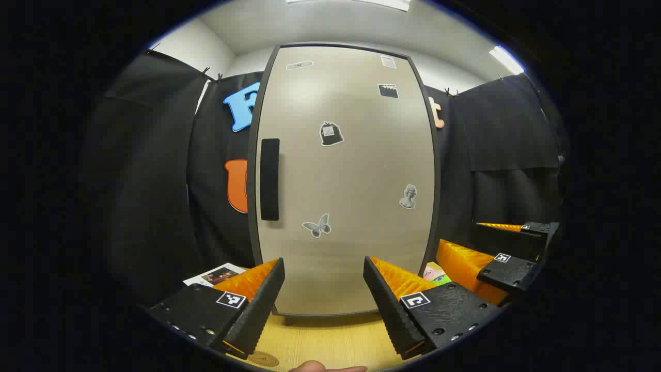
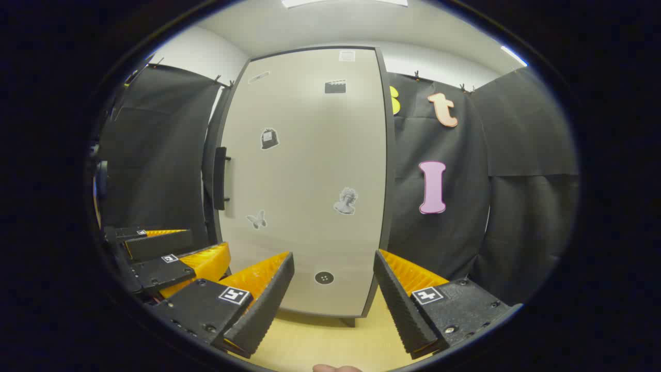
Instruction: Open the cabinet door with the right hand, grasp the bottle in the cabinet with the left hand and place it on the coaster, then close the cabinet door with the right hand.
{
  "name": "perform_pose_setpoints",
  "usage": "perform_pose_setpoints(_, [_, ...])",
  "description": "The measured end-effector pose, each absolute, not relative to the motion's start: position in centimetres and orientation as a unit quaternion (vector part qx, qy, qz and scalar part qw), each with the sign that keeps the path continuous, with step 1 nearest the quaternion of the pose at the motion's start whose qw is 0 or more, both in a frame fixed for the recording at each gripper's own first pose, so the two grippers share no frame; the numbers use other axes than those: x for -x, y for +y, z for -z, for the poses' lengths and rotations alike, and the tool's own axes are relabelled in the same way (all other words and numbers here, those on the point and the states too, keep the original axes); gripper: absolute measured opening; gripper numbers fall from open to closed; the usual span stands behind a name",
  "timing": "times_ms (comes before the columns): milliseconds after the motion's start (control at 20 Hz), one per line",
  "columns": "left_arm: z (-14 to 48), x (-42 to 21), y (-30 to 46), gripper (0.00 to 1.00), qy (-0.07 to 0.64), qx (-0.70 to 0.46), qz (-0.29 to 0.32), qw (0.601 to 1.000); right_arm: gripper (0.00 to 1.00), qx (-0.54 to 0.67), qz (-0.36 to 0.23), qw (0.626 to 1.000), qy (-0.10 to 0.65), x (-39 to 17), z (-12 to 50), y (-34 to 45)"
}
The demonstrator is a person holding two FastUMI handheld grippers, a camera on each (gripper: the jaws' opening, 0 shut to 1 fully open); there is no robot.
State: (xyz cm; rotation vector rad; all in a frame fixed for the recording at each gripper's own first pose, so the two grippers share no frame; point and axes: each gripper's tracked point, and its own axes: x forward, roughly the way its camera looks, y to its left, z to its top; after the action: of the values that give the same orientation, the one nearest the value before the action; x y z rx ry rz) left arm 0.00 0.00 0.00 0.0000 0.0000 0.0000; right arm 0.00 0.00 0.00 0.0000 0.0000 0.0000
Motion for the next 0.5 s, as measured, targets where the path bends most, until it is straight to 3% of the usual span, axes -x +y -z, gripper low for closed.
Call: perform_pose_setpoints(500, [-0.26,0.06,0.72,0.93,-0.002,0.004,-0.005,1.0,0.99,0.002,-0.008,1.0,0.001,-0.27,-0.06,0.48])
